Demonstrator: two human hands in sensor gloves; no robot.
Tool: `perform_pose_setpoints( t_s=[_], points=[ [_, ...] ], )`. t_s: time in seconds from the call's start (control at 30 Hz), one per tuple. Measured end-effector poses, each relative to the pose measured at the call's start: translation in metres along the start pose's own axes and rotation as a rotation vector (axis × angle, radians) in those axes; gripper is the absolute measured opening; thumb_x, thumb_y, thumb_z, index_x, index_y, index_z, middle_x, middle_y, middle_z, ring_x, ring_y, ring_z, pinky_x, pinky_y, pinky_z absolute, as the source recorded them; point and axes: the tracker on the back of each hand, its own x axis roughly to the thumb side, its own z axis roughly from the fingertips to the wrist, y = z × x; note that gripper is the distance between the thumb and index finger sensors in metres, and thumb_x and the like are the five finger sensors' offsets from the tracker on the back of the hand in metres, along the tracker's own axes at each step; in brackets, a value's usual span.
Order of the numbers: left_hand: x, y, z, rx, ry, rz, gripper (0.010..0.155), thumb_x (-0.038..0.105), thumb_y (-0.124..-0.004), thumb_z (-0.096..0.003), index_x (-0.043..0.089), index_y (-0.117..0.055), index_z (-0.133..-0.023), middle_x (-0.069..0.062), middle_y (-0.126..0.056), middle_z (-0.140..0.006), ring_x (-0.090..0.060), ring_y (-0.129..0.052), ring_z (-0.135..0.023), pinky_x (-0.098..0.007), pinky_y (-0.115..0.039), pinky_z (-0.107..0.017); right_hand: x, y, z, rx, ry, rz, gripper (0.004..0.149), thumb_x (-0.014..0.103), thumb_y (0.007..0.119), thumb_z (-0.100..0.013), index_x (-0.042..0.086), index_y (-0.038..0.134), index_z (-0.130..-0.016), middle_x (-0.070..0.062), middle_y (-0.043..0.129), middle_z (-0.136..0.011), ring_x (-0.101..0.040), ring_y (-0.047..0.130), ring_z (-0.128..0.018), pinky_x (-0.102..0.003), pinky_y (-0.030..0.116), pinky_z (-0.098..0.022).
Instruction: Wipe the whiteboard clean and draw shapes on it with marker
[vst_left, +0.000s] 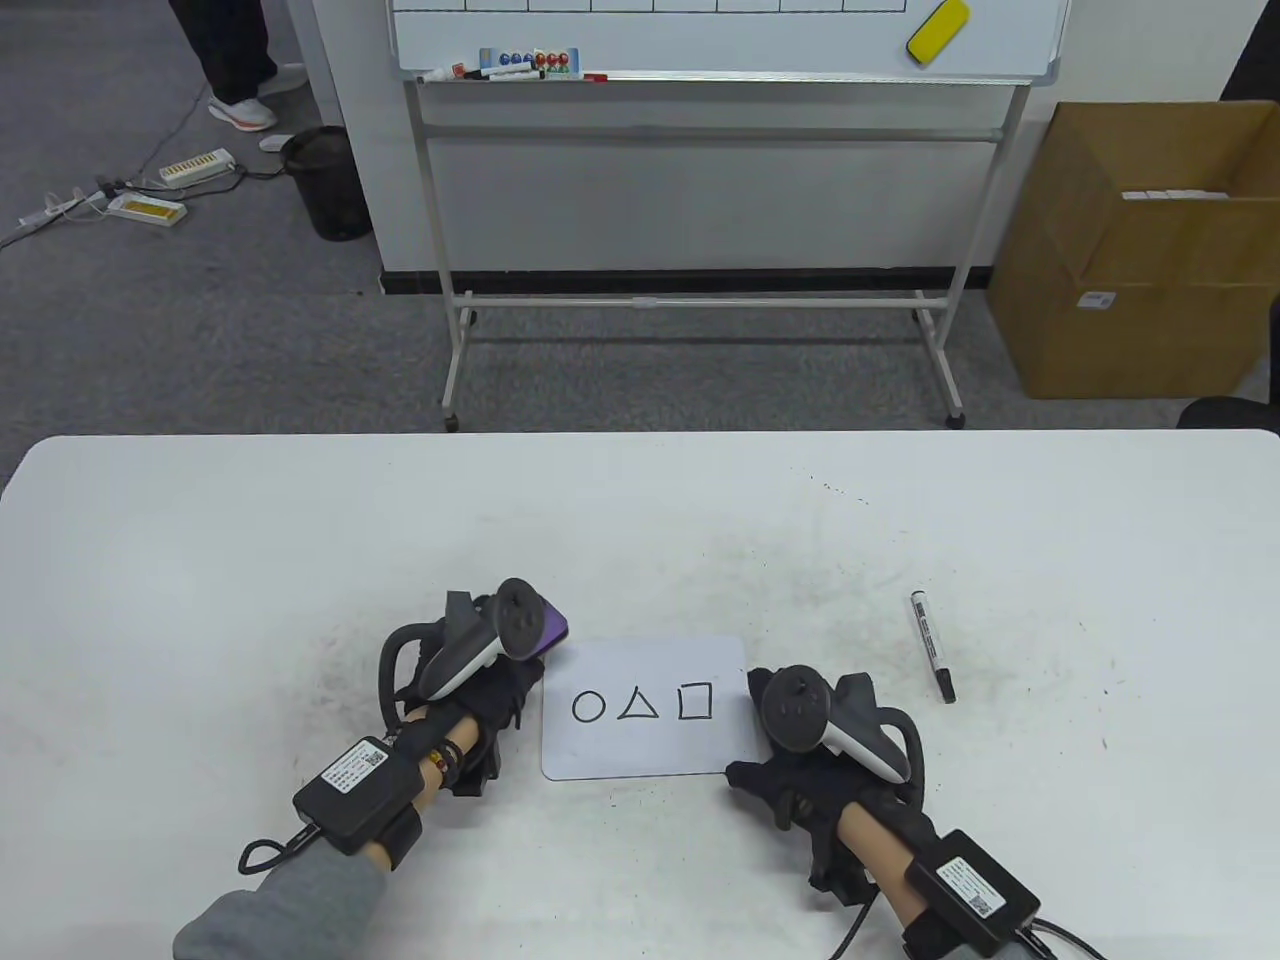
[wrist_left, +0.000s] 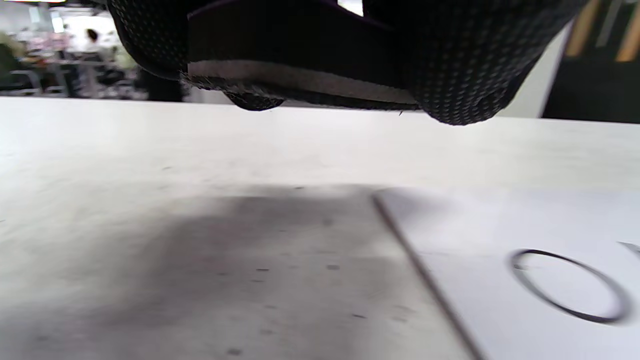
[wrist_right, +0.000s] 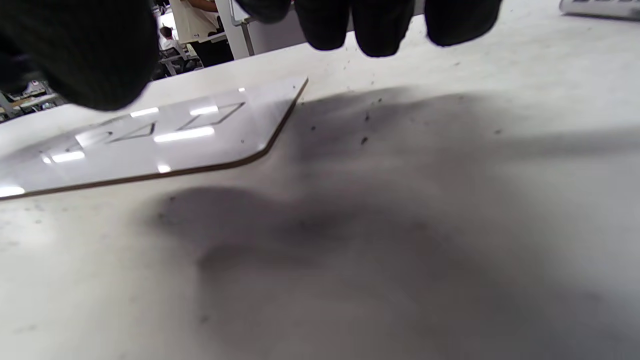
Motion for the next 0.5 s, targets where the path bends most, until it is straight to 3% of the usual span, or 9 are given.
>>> perform_pose_setpoints(
  t_s=[0.27, 0.5],
  points=[
    [0.046, -0.006, 0.016, 0.011, -0.156, -0.011, 0.063, 0.046, -0.084, -0.0372, 0.046, -0.062, -0.096, -0.006, -0.067, -0.109, -0.031, -0.079, -0.096, -0.055, -0.07, -0.07, 0.006, 0.008, -0.021, 0.045, 0.021, 0.036, 0.097, 0.062, 0.08, -0.034, 0.024, 0.03, -0.108, -0.008, 0.037, -0.117, -0.039, 0.045, -0.11, -0.06, 0.048, -0.075],
    [0.084, -0.014, 0.019, -0.019, -0.273, 0.015, 0.062, 0.046, -0.082, -0.0375, 0.047, -0.062, -0.096, -0.005, -0.065, -0.111, -0.03, -0.077, -0.098, -0.055, -0.068, -0.072, 0.006, 0.016, -0.024, 0.094, 0.031, 0.1, 0.096, 0.063, 0.079, -0.034, 0.026, 0.03, -0.108, -0.004, 0.031, -0.117, -0.035, 0.034, -0.112, -0.06, 0.043, -0.076]
  ],
)
